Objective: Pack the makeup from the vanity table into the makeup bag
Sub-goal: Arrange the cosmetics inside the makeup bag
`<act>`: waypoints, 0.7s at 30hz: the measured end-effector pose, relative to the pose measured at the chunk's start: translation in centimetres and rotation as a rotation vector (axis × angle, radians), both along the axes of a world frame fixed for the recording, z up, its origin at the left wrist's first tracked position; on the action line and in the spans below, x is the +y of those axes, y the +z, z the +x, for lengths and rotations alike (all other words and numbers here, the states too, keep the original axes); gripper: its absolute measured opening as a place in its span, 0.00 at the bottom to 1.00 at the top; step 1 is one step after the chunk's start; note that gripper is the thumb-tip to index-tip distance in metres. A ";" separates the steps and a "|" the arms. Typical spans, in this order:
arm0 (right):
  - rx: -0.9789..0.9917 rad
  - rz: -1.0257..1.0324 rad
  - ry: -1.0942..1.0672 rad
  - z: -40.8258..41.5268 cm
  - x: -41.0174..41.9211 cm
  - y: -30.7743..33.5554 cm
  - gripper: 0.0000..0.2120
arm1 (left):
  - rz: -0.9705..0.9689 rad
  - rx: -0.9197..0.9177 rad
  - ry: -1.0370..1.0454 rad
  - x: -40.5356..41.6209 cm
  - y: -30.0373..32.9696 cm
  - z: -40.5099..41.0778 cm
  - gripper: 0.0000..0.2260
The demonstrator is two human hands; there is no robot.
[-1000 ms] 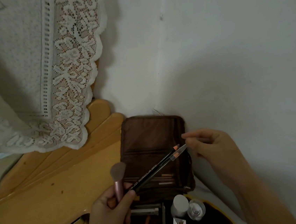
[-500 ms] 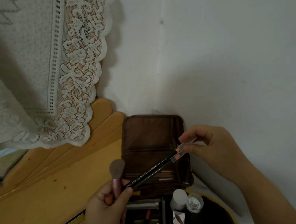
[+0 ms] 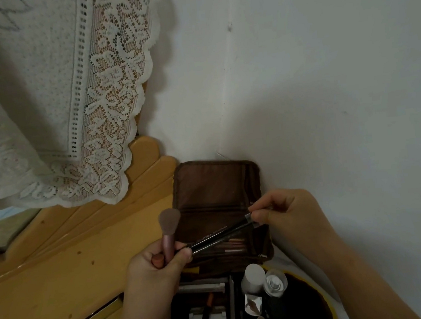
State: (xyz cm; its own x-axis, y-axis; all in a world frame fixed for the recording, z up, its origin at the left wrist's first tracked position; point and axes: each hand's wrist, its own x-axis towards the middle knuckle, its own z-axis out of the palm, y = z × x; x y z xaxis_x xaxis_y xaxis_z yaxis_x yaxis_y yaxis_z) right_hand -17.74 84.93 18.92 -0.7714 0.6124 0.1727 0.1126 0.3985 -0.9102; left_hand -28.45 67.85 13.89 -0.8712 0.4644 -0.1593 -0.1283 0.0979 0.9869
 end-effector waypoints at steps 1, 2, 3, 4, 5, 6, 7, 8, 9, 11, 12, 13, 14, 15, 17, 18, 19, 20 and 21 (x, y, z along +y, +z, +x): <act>0.016 -0.035 -0.011 -0.1 0.1 -0.1 0.14 | 0.014 -0.032 -0.005 0.3 0.0 0.0 0.07; 0.035 -0.081 -0.032 -0.3 0.3 -0.2 0.12 | 0.031 -0.069 -0.013 0.7 0.0 0.1 0.07; 0.058 -0.146 -0.060 -0.3 0.4 -0.4 0.09 | 0.048 -0.106 -0.026 1.1 0.0 0.2 0.06; 0.088 -0.247 -0.087 -0.3 0.6 -0.7 0.07 | 0.059 -0.135 -0.043 1.6 0.0 0.3 0.05; 0.128 -0.378 -0.107 -0.2 0.8 -1.1 0.06 | 0.060 -0.152 -0.066 2.0 0.0 0.4 0.04; 0.172 -0.519 -0.121 -0.1 1.0 -1.5 0.06 | 0.054 -0.157 -0.092 2.4 0.0 0.4 0.04; 0.212 -0.644 -0.139 0.1 1.3 -1.9 0.06 | 0.045 -0.159 -0.118 2.8 0.0 0.3 0.04; 0.242 -0.747 -0.160 0.3 1.5 -2.3 0.06 | 0.038 -0.162 -0.140 3.1 -0.1 0.2 0.04; 0.269 -0.835 -0.175 0.6 1.8 -2.6 0.05 | 0.033 -0.165 -0.164 3.4 -0.2 0.0 0.04; 0.303 -0.950 -0.176 1.0 2.2 -3.2 0.08 | 0.008 -0.153 -0.227 4.1 -0.3 -0.4 0.03; 0.308 -0.964 -0.177 1.2 2.3 -3.3 0.09 | -0.008 -0.140 -0.256 4.6 -0.3 -0.5 0.02; 0.313 -0.951 -0.194 1.3 2.5 -3.5 0.09 | -0.025 -0.126 -0.276 5.1 -0.4 -0.7 0.02; 0.324 -0.914 -0.233 1.4 2.8 -3.6 0.09 | -0.043 -0.112 -0.288 5.7 -0.5 -0.9 0.02; 0.341 -0.845 -0.298 1.6 3.3 -3.7 0.09 | -0.064 -0.096 -0.294 6.3 -0.6 -1.1 0.03; 0.392 -0.632 -0.466 2.2 4.8 -3.8 0.08 | -0.087 -0.069 -0.273 7.6 -0.9 -1.9 0.05; 0.419 -0.518 -0.542 2.5 5.7 -3.9 0.08 | -0.092 -0.062 -0.247 8.1 -1.2 -2.5 0.05; 0.434 -0.417 -0.610 2.7 6.6 -4.1 0.08 | -0.100 -0.058 -0.224 8.6 -1.6 -3.0 0.05; 0.435 -0.335 -0.666 2.8 7.4 -4.4 0.09 | -0.115 -0.054 -0.209 9.0 -2.0 -3.5 0.05; 0.418 -0.269 -0.708 2.7 8.1 -4.8 0.09 | -0.131 -0.052 -0.204 9.4 -2.5 -3.9 0.05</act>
